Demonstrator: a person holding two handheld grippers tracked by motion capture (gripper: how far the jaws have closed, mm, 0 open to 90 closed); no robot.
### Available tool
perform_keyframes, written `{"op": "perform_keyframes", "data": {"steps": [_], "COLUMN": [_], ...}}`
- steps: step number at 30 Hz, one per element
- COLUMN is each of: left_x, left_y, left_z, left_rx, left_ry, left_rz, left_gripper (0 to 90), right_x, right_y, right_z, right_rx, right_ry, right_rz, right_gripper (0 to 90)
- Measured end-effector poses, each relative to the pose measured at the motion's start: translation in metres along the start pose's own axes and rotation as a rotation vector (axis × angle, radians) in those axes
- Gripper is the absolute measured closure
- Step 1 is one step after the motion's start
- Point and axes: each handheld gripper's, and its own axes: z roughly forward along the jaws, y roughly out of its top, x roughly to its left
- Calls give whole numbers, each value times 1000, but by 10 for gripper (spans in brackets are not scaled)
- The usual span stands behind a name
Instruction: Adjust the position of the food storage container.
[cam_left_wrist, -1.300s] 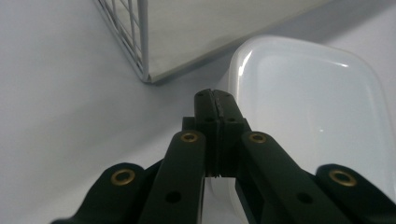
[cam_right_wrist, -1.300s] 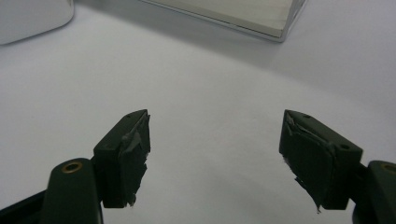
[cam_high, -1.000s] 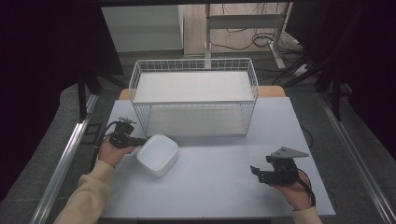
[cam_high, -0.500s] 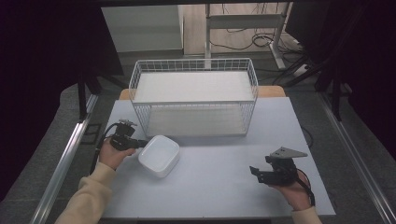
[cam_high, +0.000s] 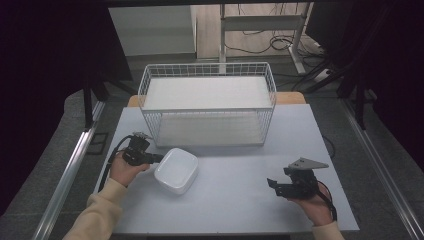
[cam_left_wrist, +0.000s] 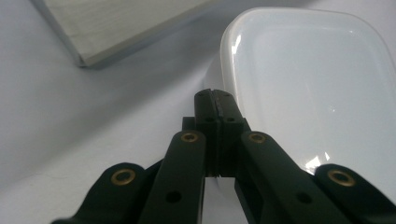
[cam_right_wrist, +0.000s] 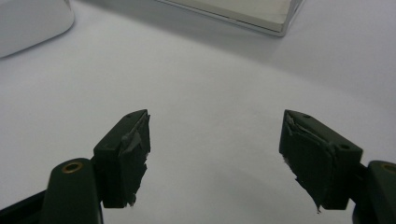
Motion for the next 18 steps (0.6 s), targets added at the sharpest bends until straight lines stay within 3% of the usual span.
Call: {"op": "perform_keyframes", "data": {"steps": [8, 18], "left_x": [-14, -22], "left_y": [-1, -7], "left_z": [2, 3], "left_rx": [12, 12], "left_ry": [-26, -68], "left_rz": [20, 6], "left_gripper": [900, 900], "right_x": [0, 0], "right_y": [0, 0], "right_z": [-2, -1], "right_rx": [-3, 1], "right_ry": [0, 3], "right_rz": [6, 3], "right_gripper": [246, 246]}}
